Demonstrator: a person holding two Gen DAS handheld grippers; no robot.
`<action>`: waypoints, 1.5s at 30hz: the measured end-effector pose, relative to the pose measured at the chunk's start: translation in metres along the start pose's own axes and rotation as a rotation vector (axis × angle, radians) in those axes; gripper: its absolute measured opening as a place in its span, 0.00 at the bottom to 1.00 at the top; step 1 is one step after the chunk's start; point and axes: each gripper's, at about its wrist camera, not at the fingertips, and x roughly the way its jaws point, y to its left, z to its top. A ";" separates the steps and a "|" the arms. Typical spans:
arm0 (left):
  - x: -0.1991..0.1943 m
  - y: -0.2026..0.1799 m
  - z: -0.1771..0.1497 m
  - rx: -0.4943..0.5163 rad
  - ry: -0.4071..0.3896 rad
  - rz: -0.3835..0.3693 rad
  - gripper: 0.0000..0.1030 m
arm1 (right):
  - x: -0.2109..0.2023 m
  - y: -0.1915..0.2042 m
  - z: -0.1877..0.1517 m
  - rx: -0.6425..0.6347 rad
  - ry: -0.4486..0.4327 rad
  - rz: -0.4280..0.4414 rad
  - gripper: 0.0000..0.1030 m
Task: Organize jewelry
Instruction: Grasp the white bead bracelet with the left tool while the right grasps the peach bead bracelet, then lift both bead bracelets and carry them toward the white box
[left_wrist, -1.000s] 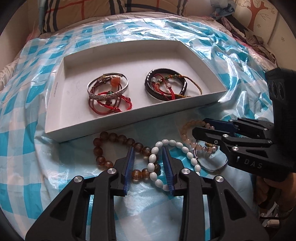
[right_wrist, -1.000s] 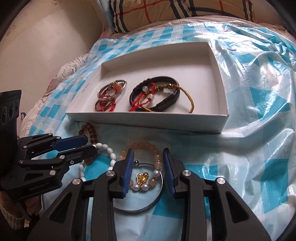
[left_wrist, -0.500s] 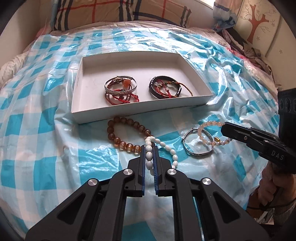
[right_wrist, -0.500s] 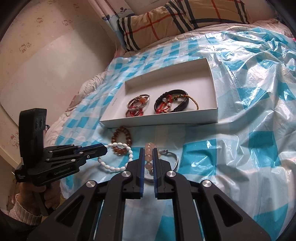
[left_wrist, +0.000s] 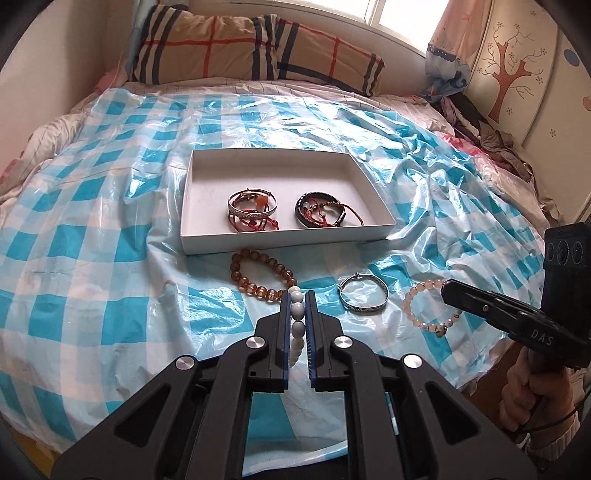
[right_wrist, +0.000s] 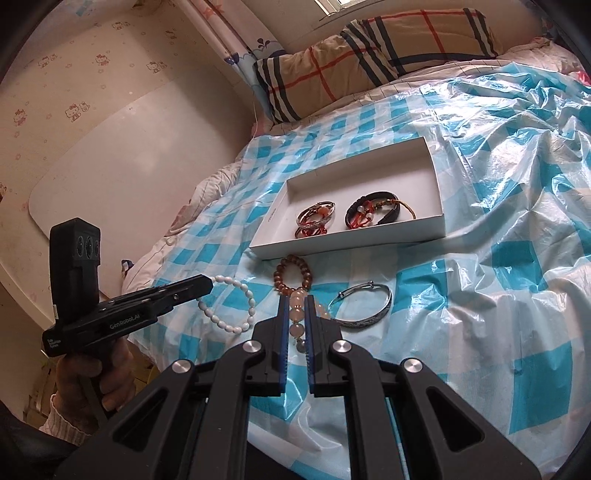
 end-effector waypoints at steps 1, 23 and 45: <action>-0.003 -0.001 0.000 0.003 -0.008 0.009 0.07 | -0.002 0.002 -0.001 0.002 -0.004 0.009 0.08; -0.048 -0.014 -0.003 0.056 -0.104 0.086 0.07 | -0.027 0.023 -0.001 0.017 -0.068 0.096 0.08; -0.021 0.003 -0.008 0.006 -0.039 0.062 0.07 | 0.032 -0.012 -0.027 -0.008 0.108 -0.121 0.09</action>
